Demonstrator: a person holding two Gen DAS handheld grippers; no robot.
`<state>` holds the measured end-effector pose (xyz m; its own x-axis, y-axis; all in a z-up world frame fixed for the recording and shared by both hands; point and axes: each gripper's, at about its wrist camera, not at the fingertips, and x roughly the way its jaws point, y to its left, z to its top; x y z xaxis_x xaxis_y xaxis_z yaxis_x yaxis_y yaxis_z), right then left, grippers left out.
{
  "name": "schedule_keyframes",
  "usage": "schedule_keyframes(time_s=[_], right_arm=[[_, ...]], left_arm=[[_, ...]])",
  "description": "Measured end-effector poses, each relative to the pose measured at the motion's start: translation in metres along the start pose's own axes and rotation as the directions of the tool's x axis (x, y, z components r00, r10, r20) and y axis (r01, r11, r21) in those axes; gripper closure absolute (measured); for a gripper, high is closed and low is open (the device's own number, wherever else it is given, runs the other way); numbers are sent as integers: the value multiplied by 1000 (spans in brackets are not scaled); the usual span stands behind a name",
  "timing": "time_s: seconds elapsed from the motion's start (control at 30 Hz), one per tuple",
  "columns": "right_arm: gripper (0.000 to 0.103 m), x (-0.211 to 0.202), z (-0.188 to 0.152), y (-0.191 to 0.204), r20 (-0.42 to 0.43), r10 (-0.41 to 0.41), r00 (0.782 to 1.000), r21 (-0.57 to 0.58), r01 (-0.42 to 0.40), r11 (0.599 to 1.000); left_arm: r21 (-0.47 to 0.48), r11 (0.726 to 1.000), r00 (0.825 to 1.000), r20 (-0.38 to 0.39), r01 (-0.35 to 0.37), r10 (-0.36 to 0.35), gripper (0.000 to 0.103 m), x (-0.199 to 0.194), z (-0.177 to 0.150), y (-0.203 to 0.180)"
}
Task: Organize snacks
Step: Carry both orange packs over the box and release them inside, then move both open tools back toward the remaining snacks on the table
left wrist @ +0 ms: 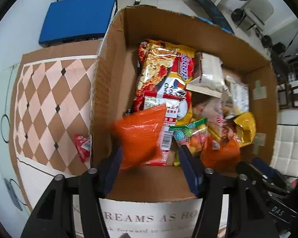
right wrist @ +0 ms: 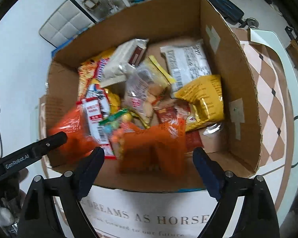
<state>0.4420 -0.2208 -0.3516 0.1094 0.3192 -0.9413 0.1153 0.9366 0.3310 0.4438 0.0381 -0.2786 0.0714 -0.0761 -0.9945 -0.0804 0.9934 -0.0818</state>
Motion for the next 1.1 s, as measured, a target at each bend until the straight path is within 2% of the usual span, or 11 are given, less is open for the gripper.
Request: schedule_keyframes(time_s=[0.07,0.23,0.3,0.4,0.47,0.53,0.7,0.8,0.87,0.97,1.1], right_arm=[[10,1,-1,0,-4,-26,1000,-15,26,1000],[9,-8,-2,-1,19,-75,997,-30,76,997],[8,-15,-4,0,39,-83,996,-39,85,996],[8,-34,-10,1,89,-67,994,-46,71,996],[8,-46,-16,-7,100,22,995,-9,-21,1000],[8,-59,-24,-16,133,49,990,18,-52,999],[8,-76,-51,-51,206,-11,978,116,-13,993],[8,-67,-62,-74,189,-47,981,168,15,986],[8,-49,-69,-90,148,-49,988,205,18,979],[9,-18,-75,-104,96,-57,994,232,33,972],[22,22,-76,-111,55,-53,997,239,39,970]], left_arm=[[4,1000,1000,11,-4,4,22,1,-2,-2],[1,1000,998,56,13,-13,18,-9,-6,-4],[4,1000,995,102,14,-15,6,-19,-9,-5],[14,1000,986,166,20,-22,6,-38,-18,-8],[19,1000,977,210,17,-21,6,-50,-27,-11],[6,1000,964,264,20,-21,6,-65,-40,-9],[-58,998,923,383,-16,37,6,-85,-79,3],[-120,992,905,418,-34,82,6,-81,-100,18],[-160,987,909,405,-33,96,6,-70,-110,27],[-223,975,936,338,-15,92,6,-43,-120,45],[-298,954,959,262,-24,106,6,-8,-132,66]])
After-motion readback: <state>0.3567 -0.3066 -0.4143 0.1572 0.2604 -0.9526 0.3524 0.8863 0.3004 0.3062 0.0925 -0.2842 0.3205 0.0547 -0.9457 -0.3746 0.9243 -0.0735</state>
